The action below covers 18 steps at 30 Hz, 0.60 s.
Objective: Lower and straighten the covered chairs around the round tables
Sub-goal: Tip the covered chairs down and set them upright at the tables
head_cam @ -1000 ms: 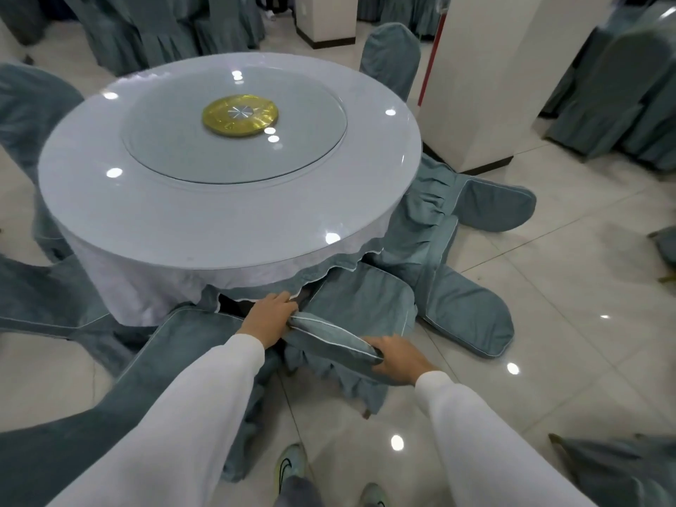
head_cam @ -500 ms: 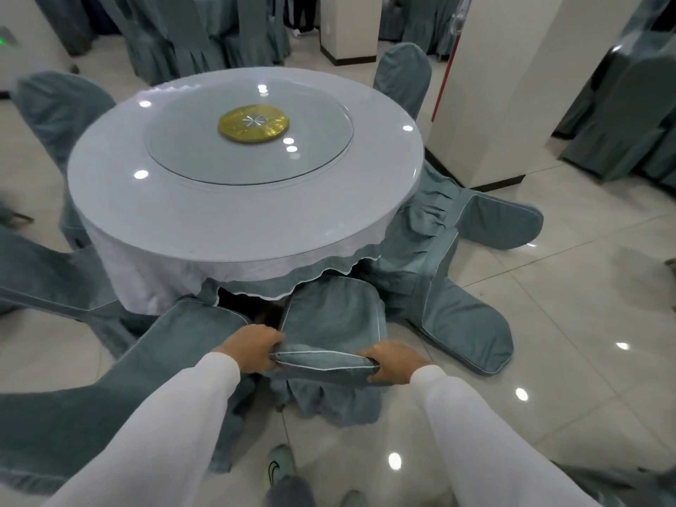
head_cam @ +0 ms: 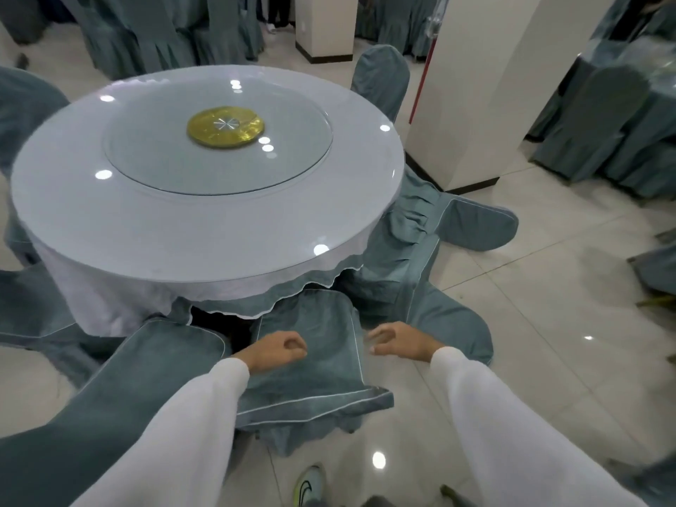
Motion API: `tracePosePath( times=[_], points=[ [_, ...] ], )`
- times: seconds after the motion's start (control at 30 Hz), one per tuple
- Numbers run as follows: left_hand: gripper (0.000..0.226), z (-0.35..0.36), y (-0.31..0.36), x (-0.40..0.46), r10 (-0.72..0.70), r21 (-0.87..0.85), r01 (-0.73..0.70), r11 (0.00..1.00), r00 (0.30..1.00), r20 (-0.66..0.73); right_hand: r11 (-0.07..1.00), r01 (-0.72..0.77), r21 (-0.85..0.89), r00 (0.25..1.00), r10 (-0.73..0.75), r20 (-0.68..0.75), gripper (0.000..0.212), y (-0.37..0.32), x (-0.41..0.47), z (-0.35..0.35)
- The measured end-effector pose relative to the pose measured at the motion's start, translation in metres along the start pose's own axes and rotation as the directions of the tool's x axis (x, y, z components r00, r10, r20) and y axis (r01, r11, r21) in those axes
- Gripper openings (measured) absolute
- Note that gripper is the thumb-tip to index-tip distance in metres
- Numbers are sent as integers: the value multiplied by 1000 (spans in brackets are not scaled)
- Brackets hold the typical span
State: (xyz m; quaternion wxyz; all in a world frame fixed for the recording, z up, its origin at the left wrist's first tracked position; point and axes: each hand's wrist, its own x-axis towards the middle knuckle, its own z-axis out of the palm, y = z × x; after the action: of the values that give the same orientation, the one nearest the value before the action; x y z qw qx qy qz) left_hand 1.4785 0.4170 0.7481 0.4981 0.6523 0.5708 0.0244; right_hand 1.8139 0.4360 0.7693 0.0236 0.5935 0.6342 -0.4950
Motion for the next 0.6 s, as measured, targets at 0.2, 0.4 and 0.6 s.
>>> tracePosePath(
  times=[0.2, 0.4, 0.6],
  points=[
    [12, 9, 36, 55, 12, -16, -13, 1000, 998, -69, 996, 22, 89, 988, -8, -156, 25, 24, -1, -32],
    [20, 23, 83, 109, -4, -32, 0, 999, 994, -110, 991, 17, 134, 968, 17, -252, 14, 70, 15, -77],
    [23, 56, 143, 179, -48, -80, 38, 996, 991, -123, 980, 3, 200, 968, 47, -247, 15, 143, 28, -153]
  ],
)
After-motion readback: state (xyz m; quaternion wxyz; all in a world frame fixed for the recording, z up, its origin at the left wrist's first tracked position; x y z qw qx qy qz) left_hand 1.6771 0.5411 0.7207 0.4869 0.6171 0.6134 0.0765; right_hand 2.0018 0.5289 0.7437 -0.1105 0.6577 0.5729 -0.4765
